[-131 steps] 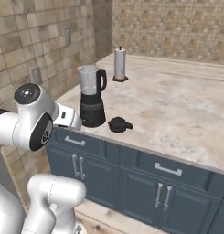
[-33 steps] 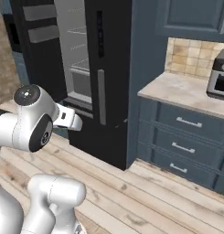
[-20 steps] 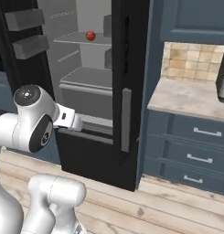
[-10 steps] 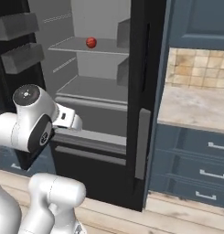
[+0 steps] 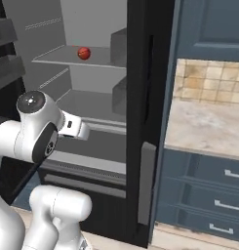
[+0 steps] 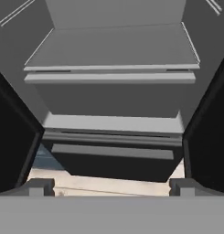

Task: Grab the onion and lemon wedge from the fridge, place them in the blender, close the lid, and turn on the blender to create a marinade.

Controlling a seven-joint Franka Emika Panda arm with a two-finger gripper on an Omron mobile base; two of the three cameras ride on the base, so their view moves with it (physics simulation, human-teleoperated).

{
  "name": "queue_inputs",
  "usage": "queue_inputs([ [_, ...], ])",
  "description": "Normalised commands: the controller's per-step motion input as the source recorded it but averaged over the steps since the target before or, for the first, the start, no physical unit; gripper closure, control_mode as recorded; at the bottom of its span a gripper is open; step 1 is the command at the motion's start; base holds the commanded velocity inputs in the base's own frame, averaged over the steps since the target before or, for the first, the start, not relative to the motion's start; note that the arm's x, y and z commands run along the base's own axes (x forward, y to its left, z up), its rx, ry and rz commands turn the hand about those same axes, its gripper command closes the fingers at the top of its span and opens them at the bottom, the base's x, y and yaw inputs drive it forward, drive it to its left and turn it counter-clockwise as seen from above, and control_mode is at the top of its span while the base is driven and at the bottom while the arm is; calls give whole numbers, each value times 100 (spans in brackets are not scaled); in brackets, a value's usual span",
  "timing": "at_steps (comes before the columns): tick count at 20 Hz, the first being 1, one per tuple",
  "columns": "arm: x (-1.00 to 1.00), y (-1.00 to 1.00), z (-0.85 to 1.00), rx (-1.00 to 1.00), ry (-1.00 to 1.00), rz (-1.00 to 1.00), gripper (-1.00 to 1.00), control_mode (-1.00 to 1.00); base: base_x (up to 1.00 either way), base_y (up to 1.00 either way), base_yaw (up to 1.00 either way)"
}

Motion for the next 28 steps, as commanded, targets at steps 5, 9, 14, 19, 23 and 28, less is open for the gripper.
queue_inputs([
  [5, 0, 0, 0, 0, 0, 0, -100, 100, 64, 41, -7],
  [9, 0, 0, 0, 0, 0, 0, -100, 100, 55, 53, -6],
  [14, 0, 0, 0, 0, 0, 0, -100, 100, 62, 38, -6],
  [19, 22, 0, 8, 0, -1, -5, -100, -100, 10, 1, -1],
  [23, 14, 0, 36, 0, -14, -6, -100, -100, 0, 0, 0],
  [28, 16, 0, 59, 0, -14, -3, -100, -100, 0, 0, 0],
])
